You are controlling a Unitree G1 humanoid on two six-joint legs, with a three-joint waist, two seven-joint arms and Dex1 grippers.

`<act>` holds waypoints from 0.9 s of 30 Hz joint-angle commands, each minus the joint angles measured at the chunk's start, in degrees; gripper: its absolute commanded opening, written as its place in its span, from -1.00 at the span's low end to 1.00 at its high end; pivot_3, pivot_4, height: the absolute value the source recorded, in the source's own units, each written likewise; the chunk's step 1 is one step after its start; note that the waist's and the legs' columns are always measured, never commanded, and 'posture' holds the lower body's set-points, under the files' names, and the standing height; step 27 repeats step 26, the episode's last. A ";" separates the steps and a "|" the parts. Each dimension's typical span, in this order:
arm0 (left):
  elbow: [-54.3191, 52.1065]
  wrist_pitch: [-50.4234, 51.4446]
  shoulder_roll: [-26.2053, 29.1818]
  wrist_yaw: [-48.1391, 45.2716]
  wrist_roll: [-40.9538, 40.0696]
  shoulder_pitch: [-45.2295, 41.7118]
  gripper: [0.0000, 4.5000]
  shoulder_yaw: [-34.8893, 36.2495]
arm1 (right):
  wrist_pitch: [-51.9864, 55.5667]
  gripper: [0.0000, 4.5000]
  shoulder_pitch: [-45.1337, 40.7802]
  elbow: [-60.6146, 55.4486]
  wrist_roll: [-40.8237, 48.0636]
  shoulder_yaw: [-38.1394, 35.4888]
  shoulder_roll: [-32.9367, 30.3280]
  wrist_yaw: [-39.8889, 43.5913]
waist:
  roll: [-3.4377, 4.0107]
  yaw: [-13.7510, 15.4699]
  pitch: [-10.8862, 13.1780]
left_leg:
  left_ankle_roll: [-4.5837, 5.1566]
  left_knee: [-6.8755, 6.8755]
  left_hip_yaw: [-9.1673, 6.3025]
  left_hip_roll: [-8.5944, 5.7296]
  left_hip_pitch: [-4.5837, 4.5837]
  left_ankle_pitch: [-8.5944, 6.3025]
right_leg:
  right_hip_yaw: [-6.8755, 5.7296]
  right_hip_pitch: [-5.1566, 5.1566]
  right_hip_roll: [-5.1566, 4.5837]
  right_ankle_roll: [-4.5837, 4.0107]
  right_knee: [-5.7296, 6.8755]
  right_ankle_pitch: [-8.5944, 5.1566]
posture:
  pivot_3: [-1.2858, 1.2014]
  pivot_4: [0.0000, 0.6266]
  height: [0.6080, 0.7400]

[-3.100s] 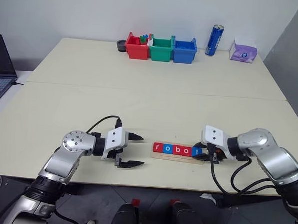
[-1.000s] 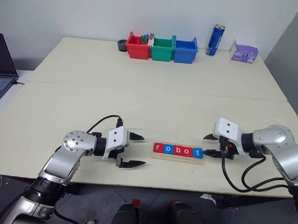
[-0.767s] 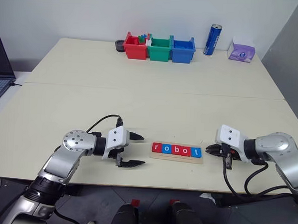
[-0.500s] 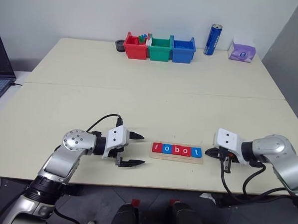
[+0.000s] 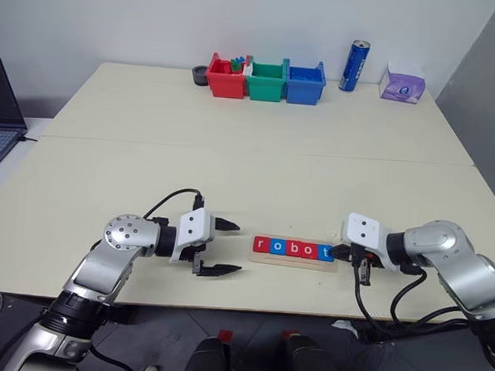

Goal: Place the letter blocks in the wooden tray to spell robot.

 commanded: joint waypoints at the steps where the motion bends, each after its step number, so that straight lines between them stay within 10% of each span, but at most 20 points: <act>1: -1.49 0.14 0.03 0.12 -1.07 0.07 1.00 0.77 | -0.42 -0.99 -0.87 -1.16 0.58 -1.35 -0.27 0.11 | 0.00 -0.01 0.00 | 0.00 0.00 0.00 0.00 0.00 0.00 | 0.00 0.00 0.00 0.00 0.00 0.00 | 0.03 -0.52 1.00; 7: -1.52 1.37 0.30 0.03 -3.05 0.00 1.00 2.11 | 2.44 -0.60 -0.21 -4.40 9.06 -8.71 -3.23 4.80 | 0.01 0.04 0.01 | 0.00 0.00 -0.01 -0.01 -0.01 0.00 | -0.01 0.00 -0.01 -0.04 0.00 0.02 | 0.03 -0.52 1.00; 17: -2.08 2.37 1.77 0.19 -4.21 0.31 1.00 4.30 | 5.85 0.96 1.02 -8.38 18.87 -15.99 -7.15 7.48 | 0.00 0.04 0.01 | 0.00 0.00 -0.01 0.01 0.00 0.00 | -0.03 0.01 0.00 -0.01 0.00 0.01 | 0.03 -0.52 1.00; 27: -1.18 -0.22 2.56 -3.65 -5.28 0.01 1.00 3.77 | 2.40 0.98 2.70 -7.86 19.08 -17.07 -8.15 5.79 | 0.00 0.04 0.01 | 0.00 0.00 0.04 0.01 0.00 0.00 | -0.02 0.00 0.00 0.01 -0.01 -0.01 | 0.03 -0.52 1.00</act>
